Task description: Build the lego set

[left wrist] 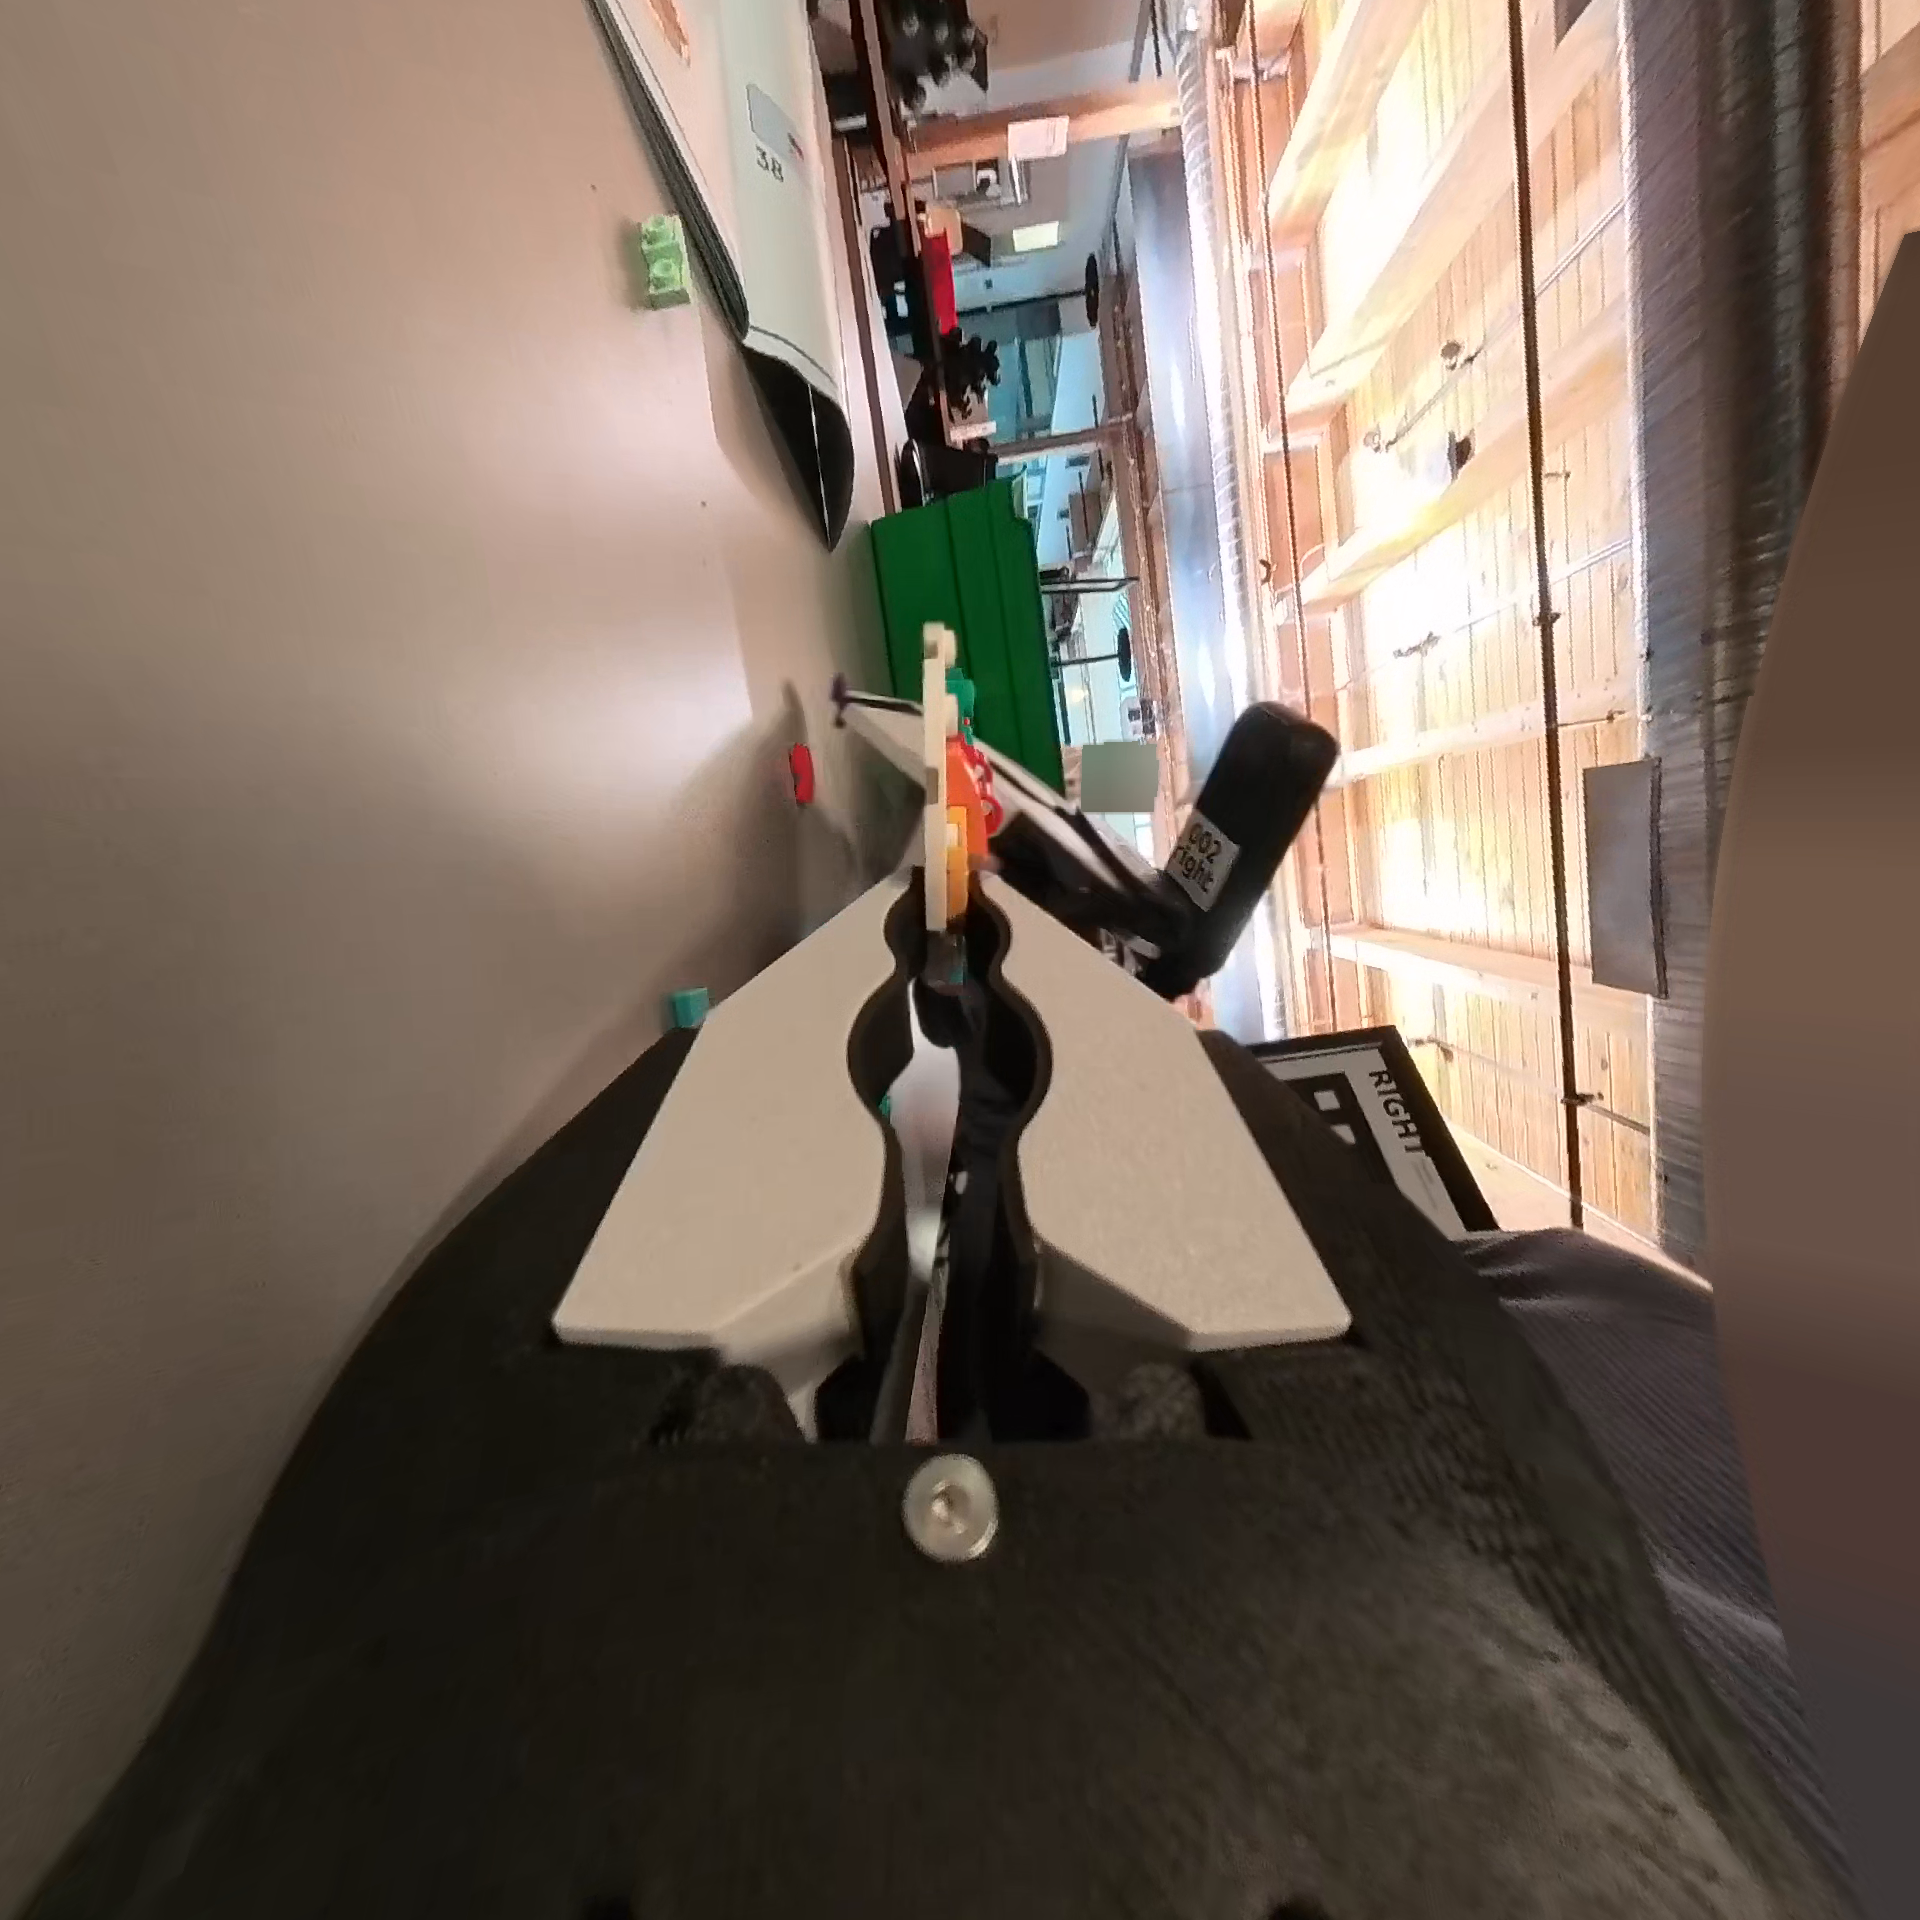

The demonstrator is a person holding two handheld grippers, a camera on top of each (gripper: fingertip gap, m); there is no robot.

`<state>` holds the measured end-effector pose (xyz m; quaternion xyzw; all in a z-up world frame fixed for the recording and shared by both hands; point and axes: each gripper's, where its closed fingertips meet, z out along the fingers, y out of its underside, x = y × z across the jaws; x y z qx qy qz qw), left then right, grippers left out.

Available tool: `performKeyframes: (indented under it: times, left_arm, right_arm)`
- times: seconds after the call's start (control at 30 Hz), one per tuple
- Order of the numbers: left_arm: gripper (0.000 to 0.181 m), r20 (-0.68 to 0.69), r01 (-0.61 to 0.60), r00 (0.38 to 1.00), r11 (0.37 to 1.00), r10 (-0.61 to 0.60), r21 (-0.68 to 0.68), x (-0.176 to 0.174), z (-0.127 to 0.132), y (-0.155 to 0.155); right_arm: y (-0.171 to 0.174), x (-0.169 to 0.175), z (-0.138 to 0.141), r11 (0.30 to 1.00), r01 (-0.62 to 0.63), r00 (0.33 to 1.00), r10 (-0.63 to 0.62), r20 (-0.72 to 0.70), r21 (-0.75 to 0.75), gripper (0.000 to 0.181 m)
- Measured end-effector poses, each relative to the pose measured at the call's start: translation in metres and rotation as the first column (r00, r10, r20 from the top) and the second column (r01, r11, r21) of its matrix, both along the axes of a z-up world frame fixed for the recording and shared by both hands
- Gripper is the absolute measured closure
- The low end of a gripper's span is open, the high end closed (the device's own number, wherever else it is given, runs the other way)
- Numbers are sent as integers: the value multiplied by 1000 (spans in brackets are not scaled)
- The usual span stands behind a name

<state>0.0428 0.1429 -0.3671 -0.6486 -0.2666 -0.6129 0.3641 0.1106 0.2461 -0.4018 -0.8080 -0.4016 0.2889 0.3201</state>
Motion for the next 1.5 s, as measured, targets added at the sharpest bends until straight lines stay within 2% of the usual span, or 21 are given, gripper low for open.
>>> performKeyframes:
  times: [0.07,0.13,0.23,0.43,0.63,0.97,1.37,1.5]
  left_arm:
    - [177,5,-35,999,999,35,5,-3,1,1]
    - [177,9,-78,997,997,78,4,-7,1,3]
    - [177,10,-133,991,991,133,17,-14,3,4]
    - [177,-6,-187,982,981,188,43,-18,5,5]
    - [177,-14,-229,973,972,231,57,-22,7,5]
    - [177,-6,-220,975,973,221,65,-20,8,3]
    - [177,4,-212,977,975,212,68,-19,9,2]
    - [177,25,-173,985,983,172,56,-15,8,1]
  right_arm:
    - [-15,-29,33,998,-40,983,33,-180,-39,176]
    - [-32,-54,54,994,-103,965,95,-245,-20,176]
    - [-59,-82,61,980,-198,950,184,-254,-29,176]
    - [-80,-105,62,973,-226,955,232,-184,55,176]
    - [-87,-111,54,971,-217,971,226,-84,97,176]
    - [-87,-111,49,968,-206,979,205,25,145,175]
    - [-89,-107,53,964,-213,977,212,25,160,164]
    - [-79,-98,72,943,-198,977,213,-26,268,162]
